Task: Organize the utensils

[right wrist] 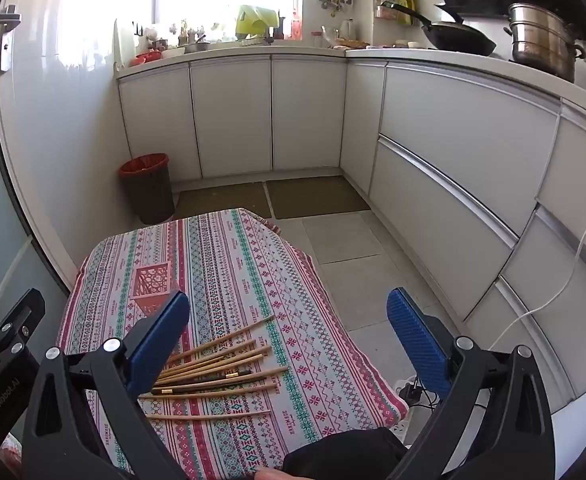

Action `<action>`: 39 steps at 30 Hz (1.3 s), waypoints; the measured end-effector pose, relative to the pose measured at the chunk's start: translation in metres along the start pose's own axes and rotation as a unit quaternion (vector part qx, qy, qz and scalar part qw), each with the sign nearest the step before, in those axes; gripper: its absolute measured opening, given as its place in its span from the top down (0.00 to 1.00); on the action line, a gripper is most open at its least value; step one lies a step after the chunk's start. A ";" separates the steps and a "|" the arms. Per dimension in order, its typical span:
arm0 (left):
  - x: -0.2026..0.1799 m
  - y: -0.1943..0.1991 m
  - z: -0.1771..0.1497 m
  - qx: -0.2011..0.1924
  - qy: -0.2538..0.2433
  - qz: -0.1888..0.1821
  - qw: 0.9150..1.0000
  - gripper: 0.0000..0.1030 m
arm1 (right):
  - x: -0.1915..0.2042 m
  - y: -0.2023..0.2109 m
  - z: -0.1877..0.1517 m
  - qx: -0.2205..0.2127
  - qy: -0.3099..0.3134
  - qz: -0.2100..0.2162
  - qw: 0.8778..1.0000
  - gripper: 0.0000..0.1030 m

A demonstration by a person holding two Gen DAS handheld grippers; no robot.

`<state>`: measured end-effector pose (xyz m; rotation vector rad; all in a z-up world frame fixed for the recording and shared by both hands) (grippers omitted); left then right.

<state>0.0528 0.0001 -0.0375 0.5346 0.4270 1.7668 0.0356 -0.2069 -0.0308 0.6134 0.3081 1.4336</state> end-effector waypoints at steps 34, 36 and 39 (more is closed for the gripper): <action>0.000 -0.008 -0.006 0.017 0.002 0.007 1.000 0.07 | 0.003 -0.003 -0.004 0.009 0.005 -0.001 1.000 0.07; -0.001 -0.007 -0.006 0.017 0.003 0.007 1.000 0.07 | 0.003 -0.003 -0.004 0.011 0.005 -0.001 1.000 0.07; 0.000 -0.008 -0.006 0.017 0.003 0.007 1.000 0.07 | 0.003 -0.003 -0.003 0.010 0.005 0.000 1.000 0.07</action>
Point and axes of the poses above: each gripper's, at about its wrist camera, not at the fingertips, and y roughly against the way its jaws point, x to its left, z to its top, the point moved 6 cm from there along -y, roughly the way its jaws point, and after that the axes turned 14 degrees about z, right-handed, at the moved point
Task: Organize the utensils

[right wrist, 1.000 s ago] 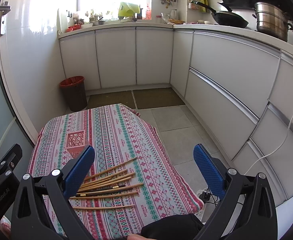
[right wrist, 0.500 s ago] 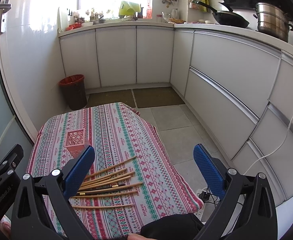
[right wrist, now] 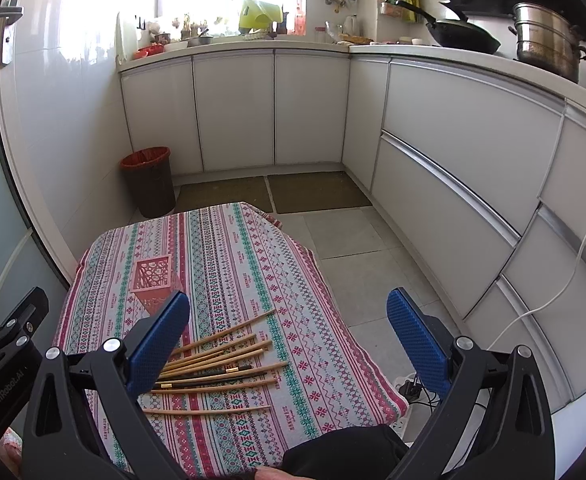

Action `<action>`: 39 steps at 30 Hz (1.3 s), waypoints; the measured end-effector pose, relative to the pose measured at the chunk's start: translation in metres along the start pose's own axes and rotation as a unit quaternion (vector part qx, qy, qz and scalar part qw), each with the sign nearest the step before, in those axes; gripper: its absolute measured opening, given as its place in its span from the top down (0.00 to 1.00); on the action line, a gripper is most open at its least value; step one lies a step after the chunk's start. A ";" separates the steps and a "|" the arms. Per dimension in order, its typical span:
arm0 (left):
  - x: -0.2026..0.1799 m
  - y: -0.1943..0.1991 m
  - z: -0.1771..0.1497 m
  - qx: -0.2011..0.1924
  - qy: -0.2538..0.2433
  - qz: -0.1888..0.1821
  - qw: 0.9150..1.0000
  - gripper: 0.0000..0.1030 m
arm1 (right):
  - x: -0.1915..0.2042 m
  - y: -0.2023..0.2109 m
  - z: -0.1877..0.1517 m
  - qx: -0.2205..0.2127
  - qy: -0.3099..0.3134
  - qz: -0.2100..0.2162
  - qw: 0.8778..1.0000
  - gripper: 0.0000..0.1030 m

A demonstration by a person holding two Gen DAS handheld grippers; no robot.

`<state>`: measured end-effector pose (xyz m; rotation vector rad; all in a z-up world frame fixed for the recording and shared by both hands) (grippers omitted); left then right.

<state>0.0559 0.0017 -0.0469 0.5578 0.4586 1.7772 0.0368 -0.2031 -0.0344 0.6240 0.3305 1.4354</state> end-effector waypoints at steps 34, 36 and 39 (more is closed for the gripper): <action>0.002 -0.005 -0.003 0.012 0.002 -0.004 1.000 0.07 | -0.002 -0.003 -0.004 0.007 0.001 0.000 1.000 0.07; 0.003 -0.005 -0.003 0.013 0.002 -0.005 1.000 0.07 | -0.002 -0.003 -0.004 0.007 0.001 -0.001 1.000 0.07; 0.003 -0.005 -0.003 0.013 0.002 -0.004 1.000 0.07 | -0.002 -0.003 -0.004 0.006 0.001 -0.001 1.000 0.07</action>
Point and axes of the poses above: each gripper's, at about its wrist camera, not at the fingertips, and y roughly against the way its jaws point, x to its left, z to its top, the point moved 6 cm from there along -y, roughly the way its jaws point, and after that the axes turned 14 degrees about z, right-handed, at the moved point
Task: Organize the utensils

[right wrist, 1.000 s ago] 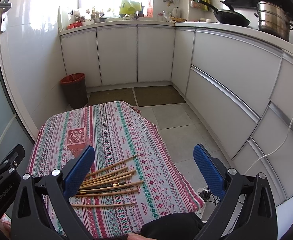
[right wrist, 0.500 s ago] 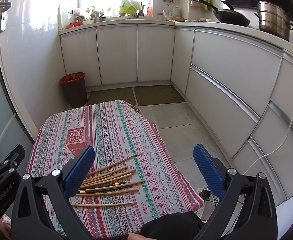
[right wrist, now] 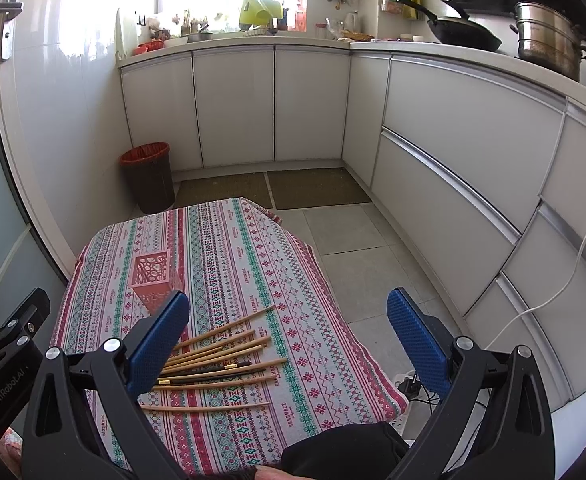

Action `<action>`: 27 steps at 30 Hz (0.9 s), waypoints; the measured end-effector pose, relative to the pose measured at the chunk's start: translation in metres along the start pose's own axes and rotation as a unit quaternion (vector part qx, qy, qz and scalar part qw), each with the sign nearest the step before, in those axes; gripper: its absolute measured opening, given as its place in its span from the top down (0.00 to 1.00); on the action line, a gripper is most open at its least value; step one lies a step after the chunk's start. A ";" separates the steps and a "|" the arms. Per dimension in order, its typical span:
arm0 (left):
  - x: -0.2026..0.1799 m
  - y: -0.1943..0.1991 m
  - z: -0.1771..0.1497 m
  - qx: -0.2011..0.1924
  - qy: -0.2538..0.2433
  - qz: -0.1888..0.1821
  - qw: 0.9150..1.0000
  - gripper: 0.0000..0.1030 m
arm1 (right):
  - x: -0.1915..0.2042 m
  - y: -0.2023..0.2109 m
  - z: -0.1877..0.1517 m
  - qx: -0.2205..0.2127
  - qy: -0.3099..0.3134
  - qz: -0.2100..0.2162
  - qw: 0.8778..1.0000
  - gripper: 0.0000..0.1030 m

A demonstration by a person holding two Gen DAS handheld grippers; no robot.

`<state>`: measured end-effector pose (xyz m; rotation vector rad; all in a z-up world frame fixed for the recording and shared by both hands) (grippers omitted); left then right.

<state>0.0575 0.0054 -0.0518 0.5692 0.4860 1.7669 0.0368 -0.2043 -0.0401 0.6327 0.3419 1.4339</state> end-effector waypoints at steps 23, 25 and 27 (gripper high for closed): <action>-0.018 -0.081 -0.026 0.125 -0.004 -0.060 0.990 0.07 | -0.040 -0.076 -0.043 0.131 -0.179 0.113 0.969 0.07; -0.033 -0.090 -0.031 0.133 -0.031 -0.084 0.987 0.07 | -0.049 -0.082 -0.049 0.135 -0.200 0.110 0.964 0.07; -0.058 -0.096 -0.036 0.140 -0.071 -0.114 0.981 0.07 | -0.059 -0.087 -0.052 0.139 -0.210 0.098 0.963 0.07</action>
Point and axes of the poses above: each gripper's, at about its wrist camera, not at the fingertips, and y roughly against the way its jaws point, x to its left, z to its top, the point moved 6 cm from there along -y, roughly the way its jaws point, and after that the axes turned 14 degrees about z, right-handed, at the moved point
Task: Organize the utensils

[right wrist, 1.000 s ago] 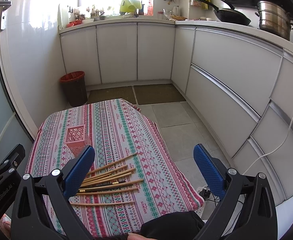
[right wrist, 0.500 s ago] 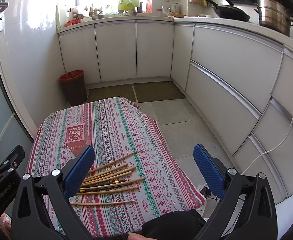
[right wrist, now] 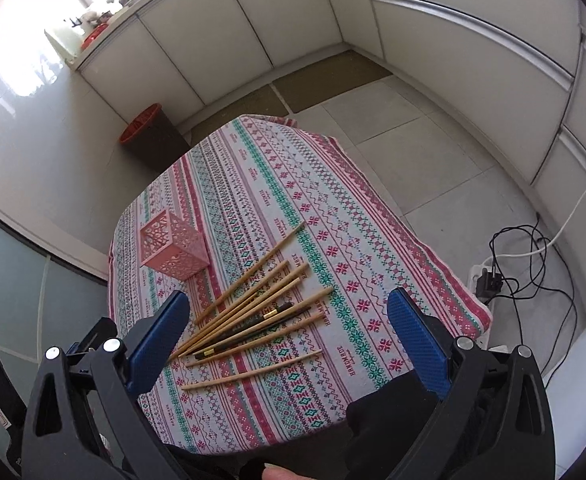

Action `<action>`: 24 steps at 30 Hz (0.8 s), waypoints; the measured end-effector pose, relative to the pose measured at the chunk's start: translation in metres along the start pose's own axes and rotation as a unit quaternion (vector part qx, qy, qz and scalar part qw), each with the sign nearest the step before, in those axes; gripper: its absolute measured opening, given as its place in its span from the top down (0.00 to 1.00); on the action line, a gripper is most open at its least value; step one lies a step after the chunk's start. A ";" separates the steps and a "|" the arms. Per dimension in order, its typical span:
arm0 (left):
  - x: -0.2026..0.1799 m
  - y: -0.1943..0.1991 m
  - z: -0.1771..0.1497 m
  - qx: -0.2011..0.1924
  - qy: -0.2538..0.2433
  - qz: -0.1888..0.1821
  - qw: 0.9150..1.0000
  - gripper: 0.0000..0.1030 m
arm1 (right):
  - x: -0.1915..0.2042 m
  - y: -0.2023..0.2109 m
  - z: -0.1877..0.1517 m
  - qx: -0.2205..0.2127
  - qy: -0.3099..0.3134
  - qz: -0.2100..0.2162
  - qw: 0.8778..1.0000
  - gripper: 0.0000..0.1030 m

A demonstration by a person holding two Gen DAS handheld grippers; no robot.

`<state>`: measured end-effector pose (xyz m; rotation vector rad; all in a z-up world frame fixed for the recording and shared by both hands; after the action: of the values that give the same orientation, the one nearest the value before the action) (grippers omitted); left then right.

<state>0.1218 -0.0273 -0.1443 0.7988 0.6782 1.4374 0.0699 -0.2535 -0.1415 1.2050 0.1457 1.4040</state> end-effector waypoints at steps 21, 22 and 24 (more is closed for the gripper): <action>-0.207 -0.201 -0.001 0.203 -0.395 -0.066 0.894 0.41 | -0.151 -0.047 0.023 0.013 -0.156 -0.081 0.984 0.07; -0.210 -0.207 -0.001 0.205 -0.399 -0.060 0.892 0.43 | -0.153 -0.050 0.023 0.018 -0.155 -0.083 0.984 0.07; -0.214 -0.218 -0.004 0.219 -0.402 -0.058 0.887 0.52 | -0.158 -0.058 0.021 0.027 -0.158 -0.087 0.983 0.07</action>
<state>0.2380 -0.2335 -0.3367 1.5573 0.3816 0.7203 0.0820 -0.3743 -0.2600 1.4094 0.0651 1.0483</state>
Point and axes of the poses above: each gripper's, at about its wrist camera, not at the fingertips, and y roughly against the way its jaws point, x to its left, z to its top, the point moved 6 cm from there along -y, roughly the way its jaws point, and after that the axes turned 14 degrees about z, right-handed, at the moved point
